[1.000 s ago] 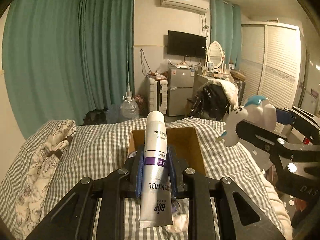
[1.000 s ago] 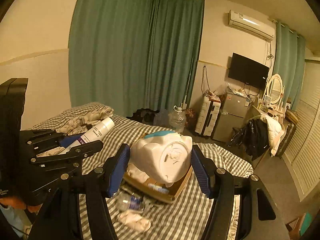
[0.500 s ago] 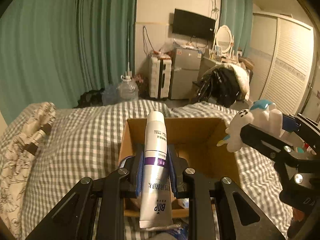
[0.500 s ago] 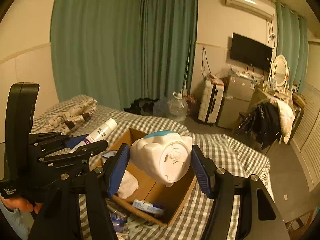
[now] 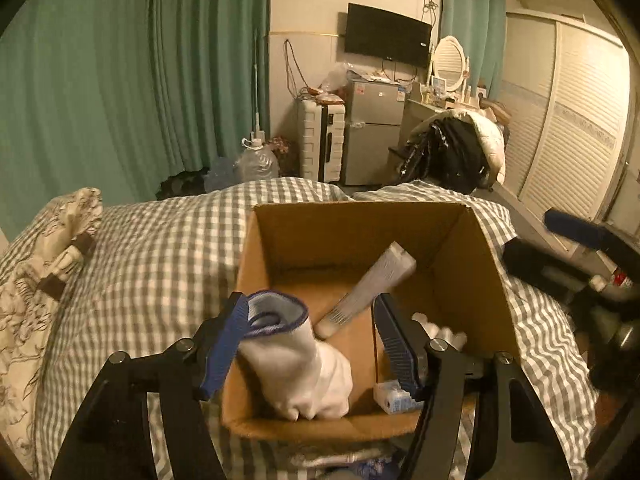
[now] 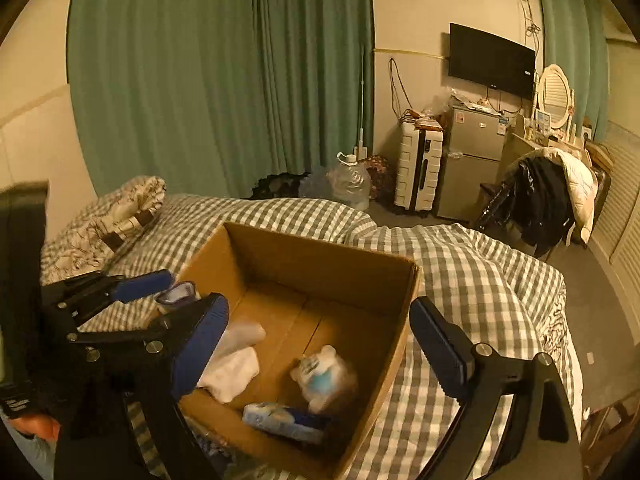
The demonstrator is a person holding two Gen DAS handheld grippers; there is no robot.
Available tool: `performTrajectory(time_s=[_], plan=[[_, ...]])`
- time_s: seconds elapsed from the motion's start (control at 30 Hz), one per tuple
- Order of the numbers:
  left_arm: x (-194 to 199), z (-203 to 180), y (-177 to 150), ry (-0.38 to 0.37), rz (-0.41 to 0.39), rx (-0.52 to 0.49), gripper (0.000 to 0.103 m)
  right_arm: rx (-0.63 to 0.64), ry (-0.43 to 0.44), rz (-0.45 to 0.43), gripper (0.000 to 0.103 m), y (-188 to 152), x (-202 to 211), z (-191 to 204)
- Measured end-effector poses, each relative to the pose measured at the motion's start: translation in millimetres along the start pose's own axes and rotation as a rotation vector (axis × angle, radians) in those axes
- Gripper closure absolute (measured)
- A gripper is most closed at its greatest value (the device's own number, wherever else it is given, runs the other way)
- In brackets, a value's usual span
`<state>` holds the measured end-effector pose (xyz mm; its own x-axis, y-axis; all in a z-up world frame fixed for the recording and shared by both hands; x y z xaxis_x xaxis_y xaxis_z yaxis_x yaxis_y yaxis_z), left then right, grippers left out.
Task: Organize objects
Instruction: 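Carry the tube and plush toy over the box and release both inside, then grasp the white cloth with the right gripper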
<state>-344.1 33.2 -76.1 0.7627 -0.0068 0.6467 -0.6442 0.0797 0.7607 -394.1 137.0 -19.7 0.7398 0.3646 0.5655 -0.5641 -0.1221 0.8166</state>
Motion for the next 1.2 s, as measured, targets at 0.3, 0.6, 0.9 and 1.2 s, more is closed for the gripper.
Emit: performTrajectory(time_s=[0.3,0.6,0.9,1.2], plan=[[104,34,-5,0.05,-0.066,0.045,0.009,0.05,-0.056,-0.083,0.011,15,114,29],[200,51,-19,0.062,-0.168,0.054,0.0,0.107,-0.072,-0.155,0.004,11,217,74],[209,56,-80,0.081,-0.132,0.104,0.0,0.099,-0.075,-0.112,0.002,-56,235,97],[165,53,-144,0.114,-0.034,0.139,0.0,0.037,-0.056,0.017,0.002,-132,166,82]])
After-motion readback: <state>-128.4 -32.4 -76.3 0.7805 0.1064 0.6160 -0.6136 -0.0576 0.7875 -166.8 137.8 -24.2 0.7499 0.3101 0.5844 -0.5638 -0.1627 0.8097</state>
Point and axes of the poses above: each gripper's, at about its wrist camera, not at the fingertips, and x roughly against the way its jaws point, z to its left, y to its top, the point moved 7 cm from there along -x, roughly the way its jaws point, and after that the axes turned 8 degrees about y, right-handed, at the moved point
